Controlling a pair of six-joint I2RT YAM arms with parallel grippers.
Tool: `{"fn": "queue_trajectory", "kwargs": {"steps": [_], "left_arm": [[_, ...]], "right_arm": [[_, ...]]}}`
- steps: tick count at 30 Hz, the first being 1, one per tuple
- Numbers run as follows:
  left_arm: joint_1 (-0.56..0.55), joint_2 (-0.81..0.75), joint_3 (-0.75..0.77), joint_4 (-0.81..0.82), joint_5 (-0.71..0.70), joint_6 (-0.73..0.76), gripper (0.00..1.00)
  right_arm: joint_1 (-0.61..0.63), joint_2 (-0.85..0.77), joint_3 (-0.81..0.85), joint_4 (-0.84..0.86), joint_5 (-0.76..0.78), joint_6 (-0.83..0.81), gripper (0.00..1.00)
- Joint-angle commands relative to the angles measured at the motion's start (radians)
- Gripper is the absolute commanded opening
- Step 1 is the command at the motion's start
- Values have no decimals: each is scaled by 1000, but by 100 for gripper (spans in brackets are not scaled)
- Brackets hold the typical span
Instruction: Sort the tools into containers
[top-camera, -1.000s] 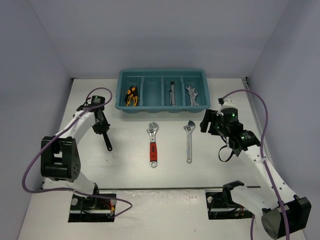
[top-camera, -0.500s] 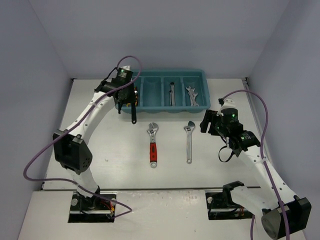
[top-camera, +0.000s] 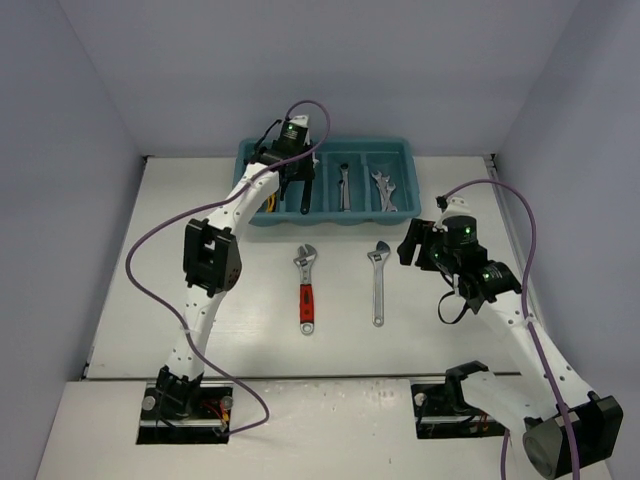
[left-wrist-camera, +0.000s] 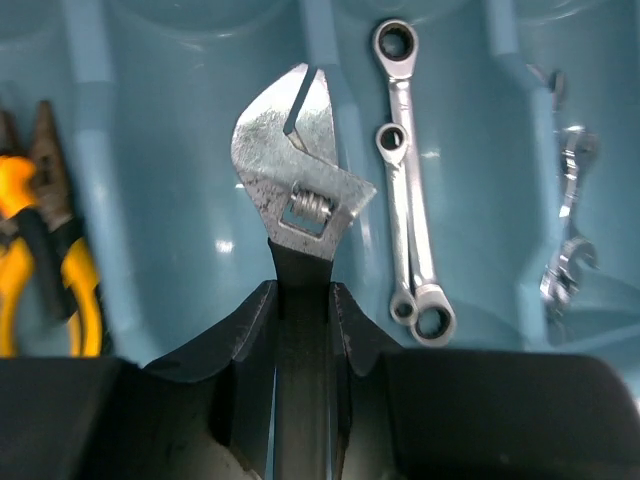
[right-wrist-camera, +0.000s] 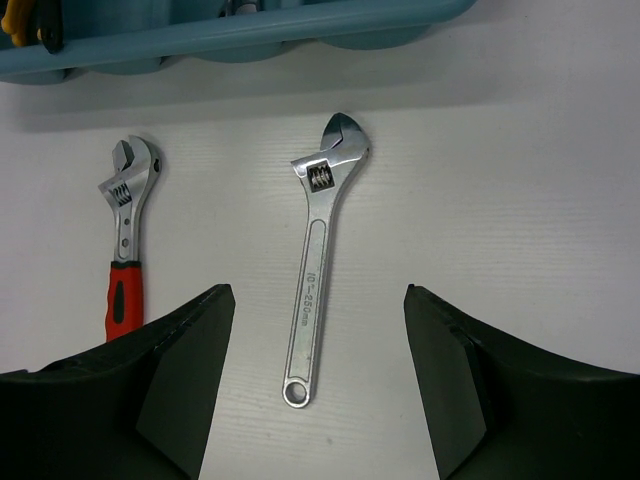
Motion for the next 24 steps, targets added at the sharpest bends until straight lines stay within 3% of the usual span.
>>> {"fn": "queue_trajectory", "kwargs": {"steps": [1,14,15,18,22,24], "left_arm": [[14,-3,23,230,-9,21,0],[28,30,-29,365,-59,63,1],[28,30,-28,368,-75,67,6],[28,21,-20,361,-72,76,40],[25,-38,-74,369,-77,80,61],[24,-85,-107,354,-82,85,67]], "right_arm": [[-3,0,23,39,-30,3,66],[-3,51,3,38,-46,1,66],[-3,58,4,37,-49,3,66],[-3,86,10,37,-62,4,66],[1,111,17,39,-62,10,66],[5,119,20,39,-52,13,66]]}}
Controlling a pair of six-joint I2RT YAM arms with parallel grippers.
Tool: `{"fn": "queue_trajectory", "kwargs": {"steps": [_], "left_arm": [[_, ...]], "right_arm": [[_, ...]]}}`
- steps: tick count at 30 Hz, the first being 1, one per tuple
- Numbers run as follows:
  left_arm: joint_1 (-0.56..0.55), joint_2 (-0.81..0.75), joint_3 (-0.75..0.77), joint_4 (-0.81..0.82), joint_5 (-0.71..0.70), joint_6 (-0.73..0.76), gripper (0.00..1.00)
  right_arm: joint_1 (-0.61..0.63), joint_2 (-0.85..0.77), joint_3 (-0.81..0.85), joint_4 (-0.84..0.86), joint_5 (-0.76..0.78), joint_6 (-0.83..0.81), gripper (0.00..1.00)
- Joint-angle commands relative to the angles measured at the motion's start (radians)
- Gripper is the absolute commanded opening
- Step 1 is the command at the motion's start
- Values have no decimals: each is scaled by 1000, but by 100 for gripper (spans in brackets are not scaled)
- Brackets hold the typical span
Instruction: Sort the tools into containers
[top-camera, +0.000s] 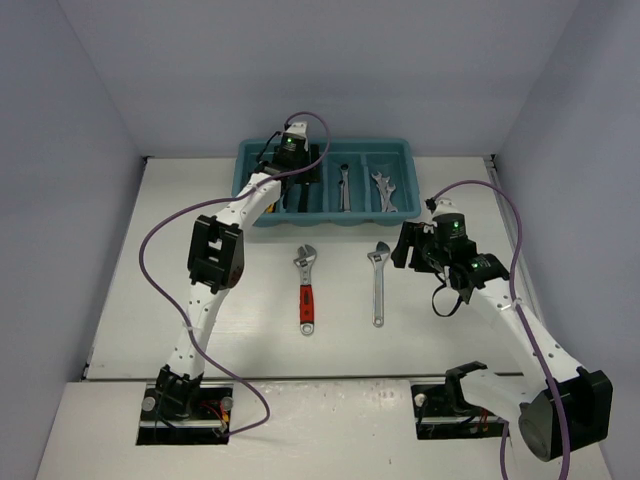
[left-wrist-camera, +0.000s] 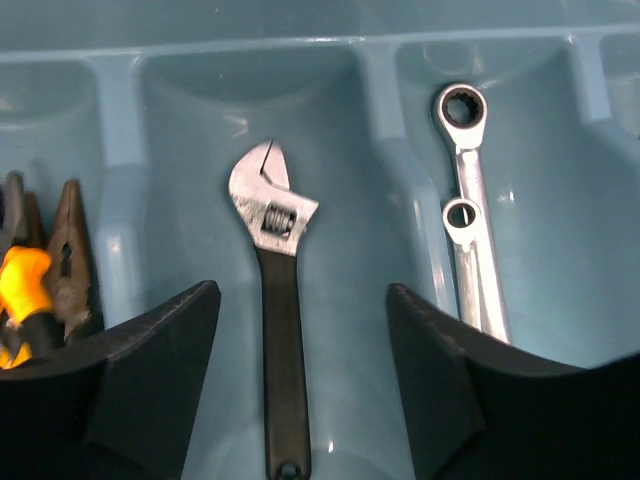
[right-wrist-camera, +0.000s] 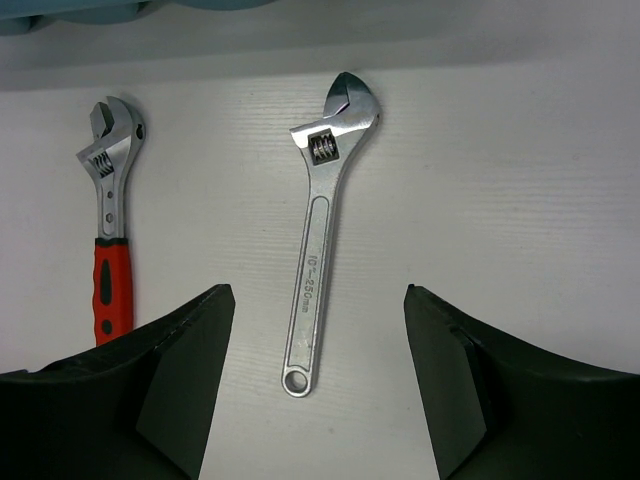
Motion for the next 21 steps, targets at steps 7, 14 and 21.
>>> {"fn": "queue_trajectory", "kwargs": {"steps": [7,14,21], "left_arm": [[-24,-494,-239,-81,-128,-25,69],[-30,-884,-621,-225,-234,-33,70],[-24,-1214,-919,-333,-315,-36,73]], "right_arm": [[75,152,59,34,66,28,66],[147,337,111,34,202,106,65],[152,487,157,35,234,132,62]]}}
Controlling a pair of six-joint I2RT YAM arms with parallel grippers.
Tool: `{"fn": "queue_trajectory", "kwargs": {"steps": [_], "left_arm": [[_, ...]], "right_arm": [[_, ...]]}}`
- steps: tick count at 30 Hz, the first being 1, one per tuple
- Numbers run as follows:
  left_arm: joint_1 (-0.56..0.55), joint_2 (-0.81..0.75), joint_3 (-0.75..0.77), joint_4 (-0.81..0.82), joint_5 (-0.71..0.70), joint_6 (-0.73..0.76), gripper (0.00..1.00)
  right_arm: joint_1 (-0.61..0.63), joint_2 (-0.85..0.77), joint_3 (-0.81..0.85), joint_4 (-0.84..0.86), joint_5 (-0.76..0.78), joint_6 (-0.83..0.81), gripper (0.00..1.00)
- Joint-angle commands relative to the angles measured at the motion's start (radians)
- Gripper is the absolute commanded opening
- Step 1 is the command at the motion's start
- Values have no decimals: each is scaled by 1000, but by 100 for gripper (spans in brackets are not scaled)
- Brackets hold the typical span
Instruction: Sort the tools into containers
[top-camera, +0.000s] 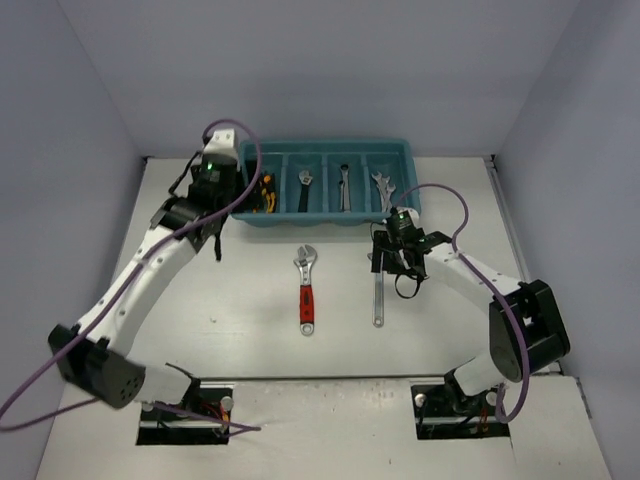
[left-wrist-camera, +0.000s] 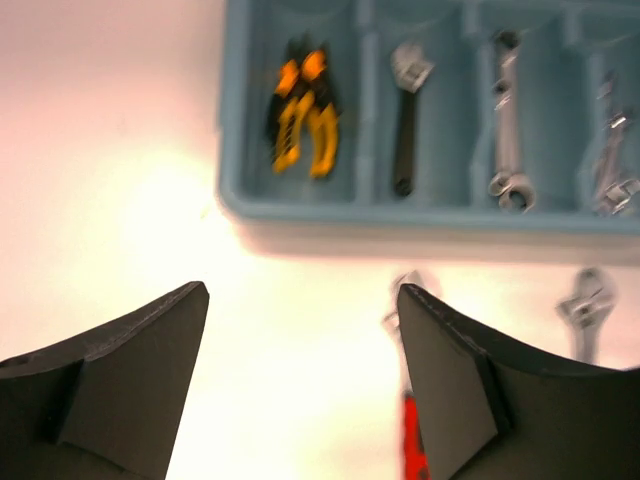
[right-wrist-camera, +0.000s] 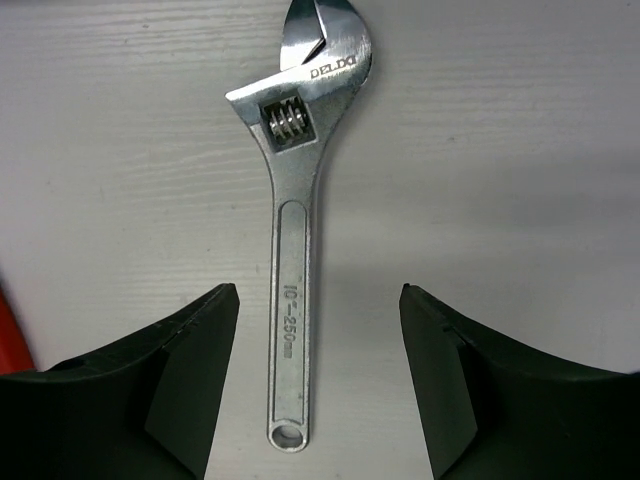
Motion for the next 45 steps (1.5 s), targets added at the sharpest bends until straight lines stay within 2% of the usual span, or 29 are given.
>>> {"fn": "queue_trajectory", "kwargs": {"steps": [1,5,8,13,20,27,31,36,41,45], "left_arm": [[6,-162,-152,-98,-82,-34,73],[6,-278,-272,-107,-96,-61,74],[7,-320,-301,-123,-96,-58,74],[7,-337,-316,-141,-103,-44,74],[9,-339,-336,-140,-89,-44,74],[8,-324,-336,-139,-76,-32,74],[7,-306,-335,-135,-30,-38,74],[4,-288,-345,-123,90,-93,74],[-3,-289,-407,-46,261,-175,74],[-4,-299,-445,19,318,-226,74]], "right_arm": [[5,88,84,22,57,38,61],[14,178,114,24,63,46,55],[24,214,126,24,66,46,54],[28,266,133,24,79,52,50],[29,325,133,22,90,78,36],[29,357,116,22,80,98,29],[29,387,123,22,74,100,0],[57,342,129,23,79,70,0],[156,224,138,37,111,14,0],[206,138,127,71,124,3,0]]}}
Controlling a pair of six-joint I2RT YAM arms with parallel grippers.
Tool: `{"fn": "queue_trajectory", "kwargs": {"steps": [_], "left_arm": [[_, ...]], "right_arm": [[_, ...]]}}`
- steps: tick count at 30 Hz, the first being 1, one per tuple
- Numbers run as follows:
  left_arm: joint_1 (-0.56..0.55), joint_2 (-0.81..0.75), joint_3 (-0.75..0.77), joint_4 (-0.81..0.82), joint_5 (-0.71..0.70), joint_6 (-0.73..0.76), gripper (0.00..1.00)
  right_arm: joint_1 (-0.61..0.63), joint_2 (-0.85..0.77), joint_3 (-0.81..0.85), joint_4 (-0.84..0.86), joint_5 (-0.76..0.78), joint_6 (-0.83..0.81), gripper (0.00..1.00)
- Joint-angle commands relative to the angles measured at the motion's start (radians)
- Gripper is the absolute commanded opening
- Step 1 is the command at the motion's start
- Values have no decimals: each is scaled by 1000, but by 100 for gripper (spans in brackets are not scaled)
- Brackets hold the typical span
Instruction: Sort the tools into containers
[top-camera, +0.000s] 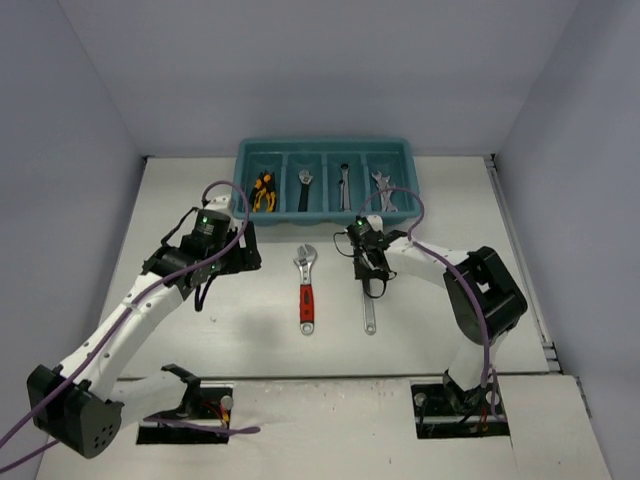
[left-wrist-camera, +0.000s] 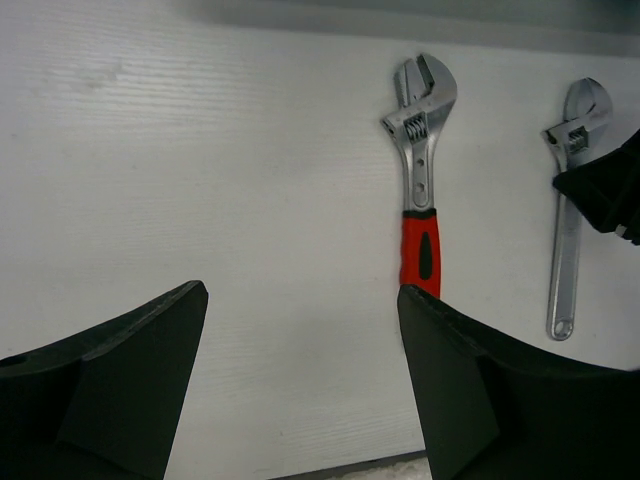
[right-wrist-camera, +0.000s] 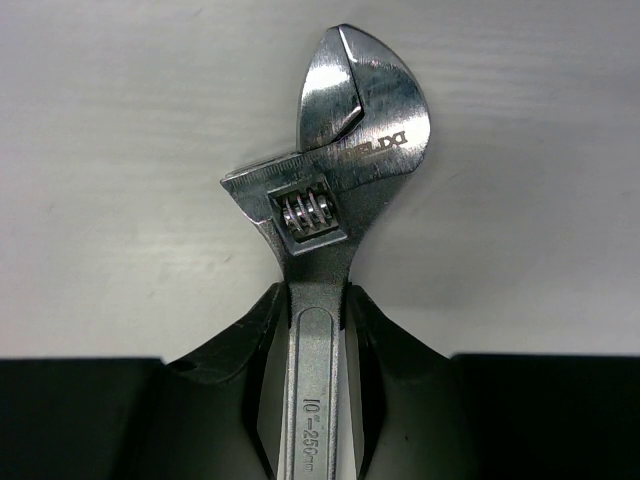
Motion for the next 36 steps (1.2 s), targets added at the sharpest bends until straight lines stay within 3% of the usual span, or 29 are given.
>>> {"fn": "queue_trajectory", "kwargs": {"steps": [1,11,16,26,36], "left_arm": [[-6,-12,-10,112,112,-89,74],[-4,-35,-15,98,67,-65,74],[-4,-50,-7,57,28,-60,74],[12,-123,19,-99,-104,-22,74],[24,-253,-32,-222,-98,-63,74]], "right_arm": [[65,-170,-3,31,31,-33,0],[110,-257,43,79,8,-105,0],[113,-242,200,77,-22,-131,0],[83,78,794,78,-93,-198,0],[-22,521,1423,94,-153,-172,0]]}}
